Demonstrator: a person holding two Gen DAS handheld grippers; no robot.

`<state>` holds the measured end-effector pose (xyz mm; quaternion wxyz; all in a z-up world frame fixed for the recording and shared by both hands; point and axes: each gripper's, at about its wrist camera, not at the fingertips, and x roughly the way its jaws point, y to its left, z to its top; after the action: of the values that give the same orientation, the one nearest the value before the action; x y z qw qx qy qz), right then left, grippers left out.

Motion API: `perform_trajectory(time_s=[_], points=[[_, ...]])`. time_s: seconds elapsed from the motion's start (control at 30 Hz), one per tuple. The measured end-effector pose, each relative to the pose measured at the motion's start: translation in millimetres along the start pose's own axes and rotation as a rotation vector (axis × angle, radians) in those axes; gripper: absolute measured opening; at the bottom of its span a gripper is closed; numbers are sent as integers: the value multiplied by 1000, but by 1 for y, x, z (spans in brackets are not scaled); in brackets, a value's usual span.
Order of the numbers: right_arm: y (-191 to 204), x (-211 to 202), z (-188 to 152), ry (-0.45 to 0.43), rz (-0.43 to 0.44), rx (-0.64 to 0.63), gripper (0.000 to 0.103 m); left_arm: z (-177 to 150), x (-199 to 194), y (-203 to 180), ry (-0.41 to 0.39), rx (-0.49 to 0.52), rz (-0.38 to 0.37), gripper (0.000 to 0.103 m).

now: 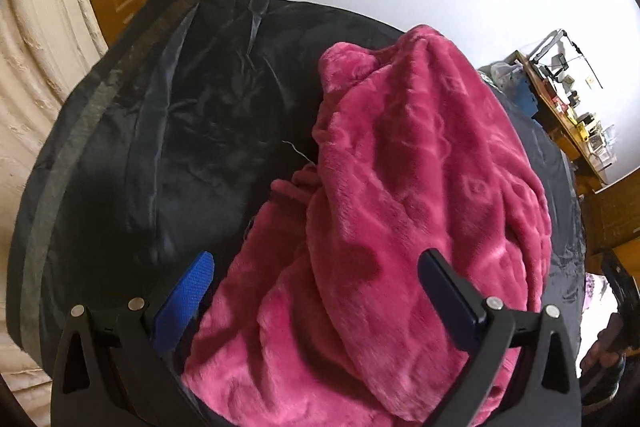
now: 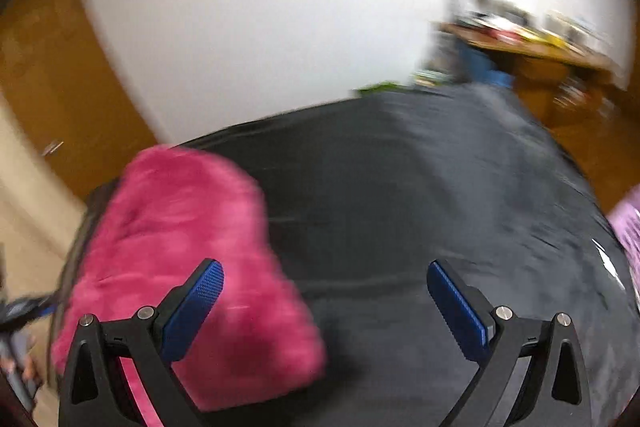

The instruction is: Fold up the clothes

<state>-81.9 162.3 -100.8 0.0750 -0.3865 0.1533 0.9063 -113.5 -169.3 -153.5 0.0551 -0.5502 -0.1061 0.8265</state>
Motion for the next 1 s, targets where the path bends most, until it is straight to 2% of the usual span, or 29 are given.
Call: perform_trajectory(time_s=[0.2,0.27,0.33,0.47,0.67,0.8,1.0], points=[[133,7,-14,100,311,-349,103,17,9,28,17,-41,-17,102],[166,8,-26,132,369,-438,103,20,11,33,24,-54,-25,102],[195,12,-39,156,388,-528,103,23,15,38,31,-59,-35,102],[224,22,-66,192,332,-706,103,27,17,37,36,-42,-42,102],[238,38,-87,218,243,-836,103,29,21,33,33,-13,-49,102],[238,51,-83,194,120,-839,103,32,25,30,40,2,-59,102],[217,59,-68,152,-22,-745,103,35,31,22,54,31,-76,102]])
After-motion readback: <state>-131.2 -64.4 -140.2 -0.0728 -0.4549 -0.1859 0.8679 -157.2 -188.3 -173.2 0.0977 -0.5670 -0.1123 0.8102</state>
